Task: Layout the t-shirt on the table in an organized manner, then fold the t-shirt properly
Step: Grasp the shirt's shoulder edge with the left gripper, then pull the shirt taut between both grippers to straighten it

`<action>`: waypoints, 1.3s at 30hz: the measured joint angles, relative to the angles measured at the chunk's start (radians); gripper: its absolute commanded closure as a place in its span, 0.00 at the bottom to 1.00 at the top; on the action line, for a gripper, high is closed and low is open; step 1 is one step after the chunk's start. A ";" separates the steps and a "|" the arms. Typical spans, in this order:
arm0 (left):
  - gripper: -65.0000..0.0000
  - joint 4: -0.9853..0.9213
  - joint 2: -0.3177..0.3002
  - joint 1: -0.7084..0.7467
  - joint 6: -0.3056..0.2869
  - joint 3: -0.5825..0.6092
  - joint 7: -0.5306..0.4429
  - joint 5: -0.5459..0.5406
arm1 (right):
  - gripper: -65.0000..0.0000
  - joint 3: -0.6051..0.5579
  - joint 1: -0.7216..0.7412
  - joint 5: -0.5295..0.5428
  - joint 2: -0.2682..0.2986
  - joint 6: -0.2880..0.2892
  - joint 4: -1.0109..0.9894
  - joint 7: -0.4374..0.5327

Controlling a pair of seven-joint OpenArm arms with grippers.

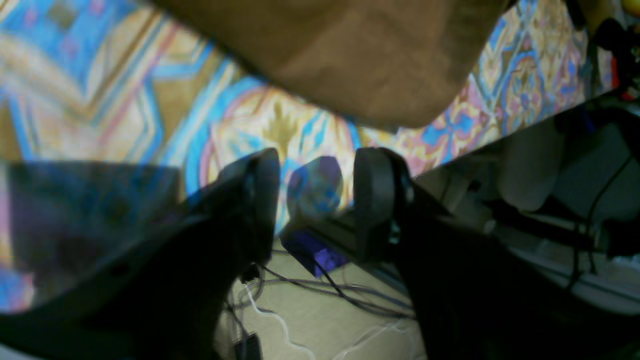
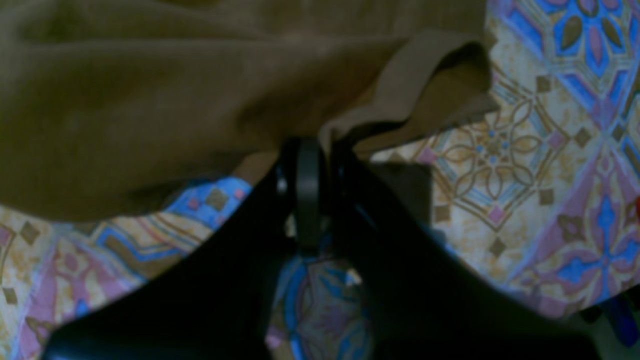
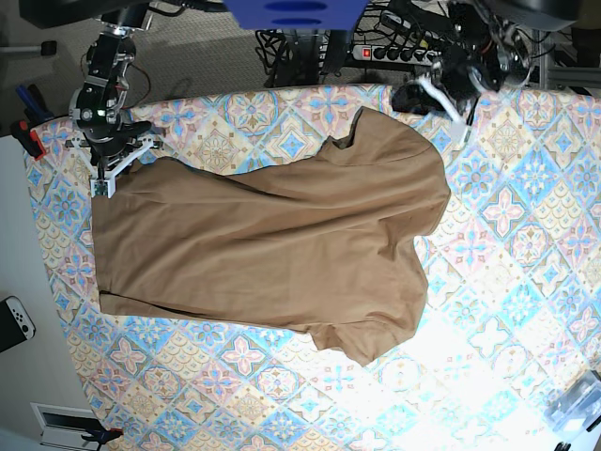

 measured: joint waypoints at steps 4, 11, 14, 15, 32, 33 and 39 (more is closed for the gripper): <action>0.65 -0.043 0.000 -0.031 -0.003 0.000 -0.011 -0.016 | 1.00 0.000 0.000 0.000 0.000 0.000 0.000 0.000; 0.65 -0.083 0.003 -0.118 -0.001 0.005 0.002 0.008 | 1.00 0.000 0.000 0.000 0.000 0.000 0.000 0.000; 0.65 -0.091 0.002 -0.129 -0.002 0.004 0.008 0.004 | 1.00 0.000 0.000 0.000 0.000 0.000 0.000 0.000; 0.65 -0.100 -0.001 -0.135 -0.002 0.011 0.013 0.003 | 1.00 0.000 0.000 0.000 0.000 0.000 0.000 0.000; 1.00 -0.077 -0.042 -0.101 -0.001 0.129 -0.024 0.096 | 1.00 0.000 0.000 0.000 0.000 0.000 0.001 0.000; 1.00 -0.046 -0.050 -0.083 -0.002 0.128 -0.005 0.106 | 1.00 0.000 0.000 0.000 0.000 0.000 0.001 0.000; 1.00 0.164 -0.060 -0.031 0.002 0.038 0.140 0.169 | 1.00 0.001 0.000 0.000 -0.003 -0.003 0.001 0.000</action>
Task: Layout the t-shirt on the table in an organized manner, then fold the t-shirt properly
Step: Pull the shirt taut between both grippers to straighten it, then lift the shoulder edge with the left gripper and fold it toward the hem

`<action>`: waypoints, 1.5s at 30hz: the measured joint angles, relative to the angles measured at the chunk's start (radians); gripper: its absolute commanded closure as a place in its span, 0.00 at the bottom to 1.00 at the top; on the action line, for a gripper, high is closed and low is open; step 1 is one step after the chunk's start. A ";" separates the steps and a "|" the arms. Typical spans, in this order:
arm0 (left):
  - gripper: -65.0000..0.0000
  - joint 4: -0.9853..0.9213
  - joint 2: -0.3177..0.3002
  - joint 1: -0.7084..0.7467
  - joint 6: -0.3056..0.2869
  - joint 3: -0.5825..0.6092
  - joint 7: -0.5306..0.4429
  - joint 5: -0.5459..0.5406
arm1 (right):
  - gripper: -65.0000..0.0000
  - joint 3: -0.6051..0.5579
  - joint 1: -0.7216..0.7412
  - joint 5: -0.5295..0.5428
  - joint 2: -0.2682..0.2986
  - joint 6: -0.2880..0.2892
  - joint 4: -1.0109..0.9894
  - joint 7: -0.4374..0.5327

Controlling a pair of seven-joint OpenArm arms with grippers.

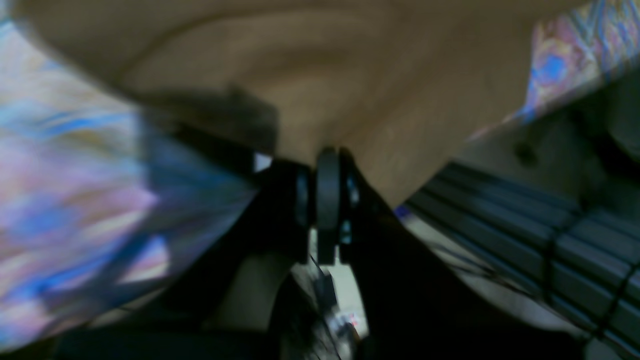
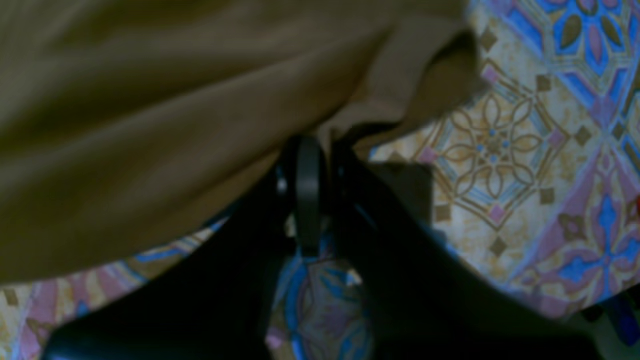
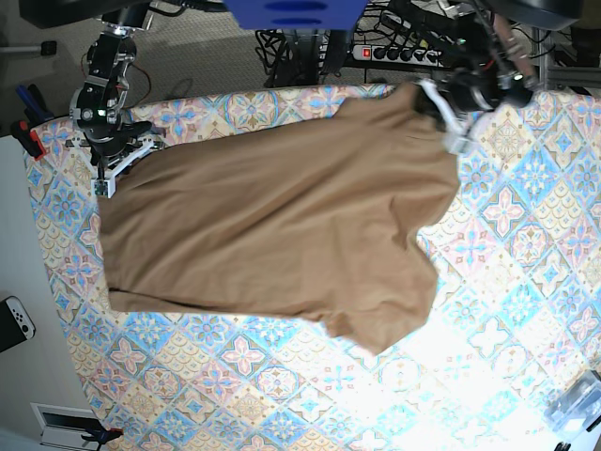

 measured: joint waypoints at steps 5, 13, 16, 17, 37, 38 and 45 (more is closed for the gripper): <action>1.00 0.010 -0.035 -0.061 -0.001 -0.029 -0.001 0.005 | 1.00 0.000 0.000 -0.005 -0.004 0.000 0.010 -0.001; 1.00 0.013 -0.034 -0.122 0.000 -0.027 0.002 0.087 | 1.00 -0.005 -0.086 -0.008 -0.071 0.011 0.138 -0.043; 1.00 0.013 -0.034 -0.121 0.000 -0.027 0.005 0.094 | 1.00 -0.005 -0.108 -0.011 -0.084 0.015 0.174 -0.068; 1.00 0.013 -0.034 -0.121 0.000 -0.027 0.005 0.094 | 1.00 -0.005 -0.114 -0.013 -0.089 0.015 0.179 -0.069; 1.00 0.131 -0.041 -0.119 0.000 0.077 0.004 0.187 | 1.00 0.091 -0.141 -0.016 -0.113 0.054 0.222 -0.060; 1.00 0.131 -0.041 -0.119 0.000 0.077 0.004 0.187 | 1.00 0.092 -0.141 -0.015 -0.113 0.052 0.232 -0.044; 1.00 0.131 -0.061 -0.119 0.000 0.080 0.005 0.183 | 1.00 0.092 -0.136 -0.014 -0.113 0.053 0.258 0.016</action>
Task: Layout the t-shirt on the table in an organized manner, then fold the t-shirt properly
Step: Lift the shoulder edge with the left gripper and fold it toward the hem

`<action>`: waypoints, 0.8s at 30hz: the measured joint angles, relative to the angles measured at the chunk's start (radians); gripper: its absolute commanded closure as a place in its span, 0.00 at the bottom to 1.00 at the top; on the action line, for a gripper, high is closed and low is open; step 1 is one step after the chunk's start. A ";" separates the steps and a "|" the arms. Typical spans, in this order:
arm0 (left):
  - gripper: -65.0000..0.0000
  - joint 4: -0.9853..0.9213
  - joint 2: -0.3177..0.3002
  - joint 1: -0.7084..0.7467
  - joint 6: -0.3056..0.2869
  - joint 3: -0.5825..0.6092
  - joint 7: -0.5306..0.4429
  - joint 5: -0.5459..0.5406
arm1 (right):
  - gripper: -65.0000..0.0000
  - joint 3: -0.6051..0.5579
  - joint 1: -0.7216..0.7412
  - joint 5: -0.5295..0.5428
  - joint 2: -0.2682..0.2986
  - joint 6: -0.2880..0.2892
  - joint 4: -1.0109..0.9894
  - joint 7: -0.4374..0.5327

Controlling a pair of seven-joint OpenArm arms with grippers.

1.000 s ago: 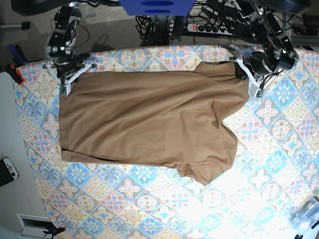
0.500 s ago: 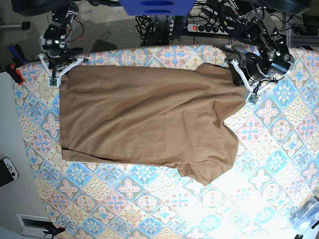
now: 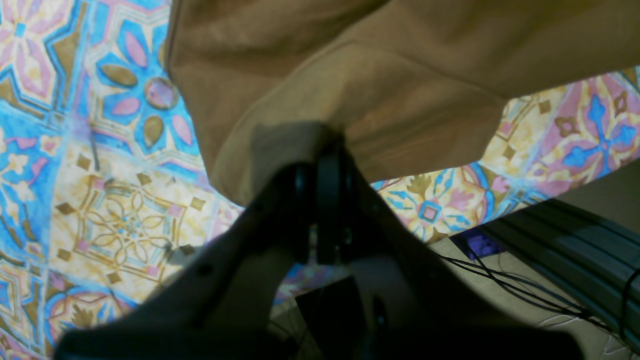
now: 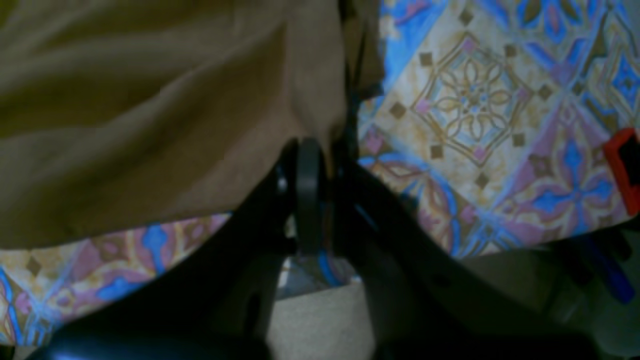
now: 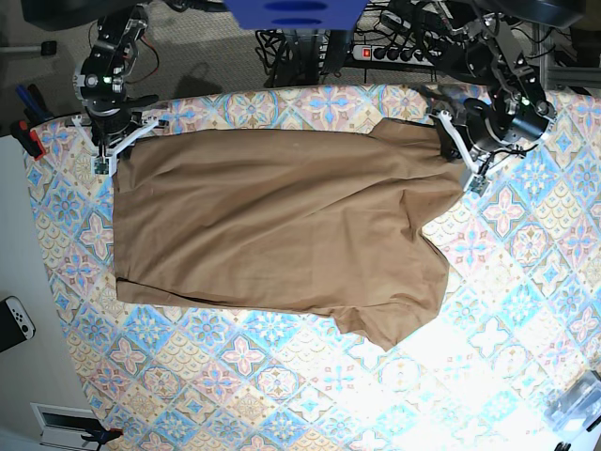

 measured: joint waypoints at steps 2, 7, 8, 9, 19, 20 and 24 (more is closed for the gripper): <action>1.00 0.000 -0.012 -0.001 0.000 0.000 -0.002 0.001 | 1.00 0.000 -0.004 0.000 0.000 0.000 0.000 0.028; 1.00 0.000 -0.045 -0.001 0.000 0.002 -0.004 -0.003 | 1.00 0.001 -0.002 0.000 0.001 0.001 0.000 0.089; 1.00 0.001 -0.050 0.000 0.000 0.002 -0.003 -0.003 | 1.00 0.001 -0.003 0.000 0.000 0.002 0.000 0.097; 1.00 0.001 -0.057 0.000 0.000 0.002 -0.002 -0.003 | 1.00 0.001 -0.003 0.000 0.000 0.003 0.000 0.100; 1.00 0.004 -0.144 0.001 0.000 0.238 -0.001 0.004 | 1.00 -0.001 -0.002 0.000 0.000 0.002 0.000 0.100; 1.00 0.005 -0.159 0.003 0.000 0.271 -0.002 0.002 | 1.00 -0.001 -0.002 0.000 0.000 0.002 0.000 0.100; 1.00 0.010 -0.200 0.014 0.010 0.325 -0.006 0.000 | 1.00 -0.001 0.000 0.000 0.000 0.002 0.000 0.100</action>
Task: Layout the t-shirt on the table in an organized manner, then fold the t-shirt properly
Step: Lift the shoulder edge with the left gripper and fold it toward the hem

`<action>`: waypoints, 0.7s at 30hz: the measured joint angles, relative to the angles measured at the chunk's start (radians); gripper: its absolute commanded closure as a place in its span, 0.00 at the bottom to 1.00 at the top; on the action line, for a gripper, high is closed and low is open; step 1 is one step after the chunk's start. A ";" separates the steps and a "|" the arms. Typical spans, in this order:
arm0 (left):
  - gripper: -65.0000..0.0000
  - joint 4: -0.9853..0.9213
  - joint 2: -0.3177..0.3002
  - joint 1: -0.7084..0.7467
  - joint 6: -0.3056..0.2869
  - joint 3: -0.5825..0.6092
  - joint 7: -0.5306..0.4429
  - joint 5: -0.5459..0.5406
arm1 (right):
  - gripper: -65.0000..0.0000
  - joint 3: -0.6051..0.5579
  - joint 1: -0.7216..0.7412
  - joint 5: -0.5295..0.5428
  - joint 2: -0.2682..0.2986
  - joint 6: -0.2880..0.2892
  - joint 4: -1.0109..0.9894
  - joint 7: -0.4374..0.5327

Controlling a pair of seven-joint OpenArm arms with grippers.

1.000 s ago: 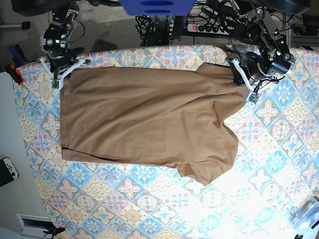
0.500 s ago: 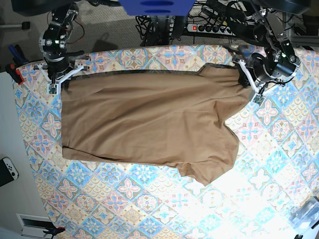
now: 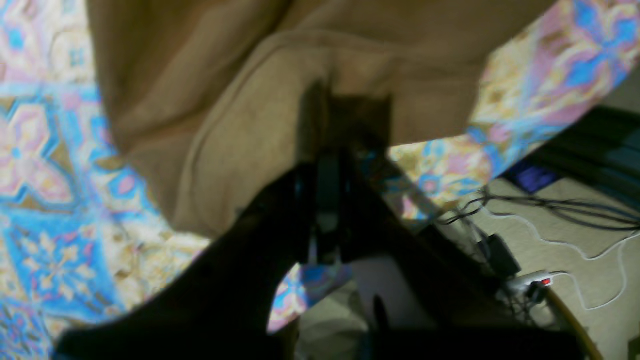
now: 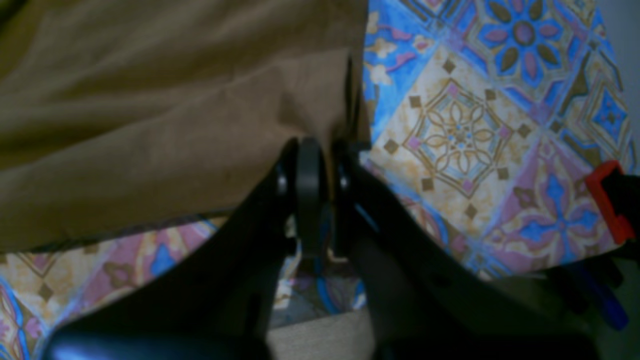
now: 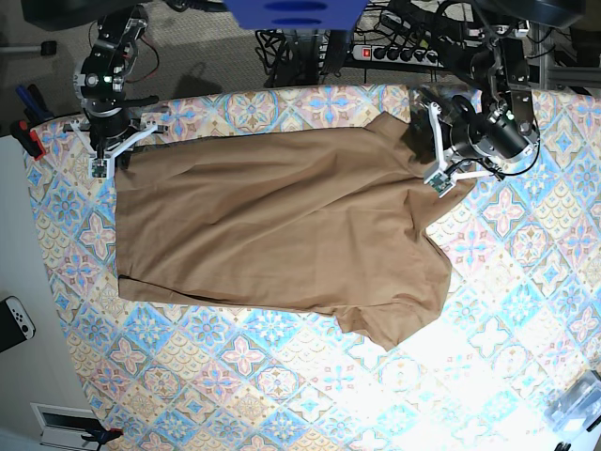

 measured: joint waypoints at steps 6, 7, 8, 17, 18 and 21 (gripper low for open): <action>1.00 0.000 0.002 0.084 0.005 -0.002 -0.296 -0.004 | 1.00 0.001 0.000 0.000 0.000 0.000 -0.002 0.000; 1.00 0.000 0.005 0.106 0.005 -0.012 -0.360 -0.008 | 1.00 0.001 0.000 0.000 0.000 0.000 -0.002 0.001; 1.00 0.000 0.011 0.129 0.005 -0.032 -0.415 -0.030 | 1.00 0.000 0.000 0.000 0.000 0.000 -0.002 0.000; 1.00 -0.001 0.040 0.100 0.009 -0.275 -0.344 -0.352 | 1.00 -0.003 0.000 0.000 0.000 -0.002 -0.003 -0.004; 1.00 -0.002 0.047 0.081 0.008 -0.276 -0.303 -0.352 | 1.00 -0.004 0.001 0.000 0.000 -0.001 -0.003 -0.007; 1.00 -0.002 0.053 0.034 0.007 -0.270 -0.229 -0.357 | 1.00 -0.004 0.000 0.000 0.000 -0.003 -0.003 -0.008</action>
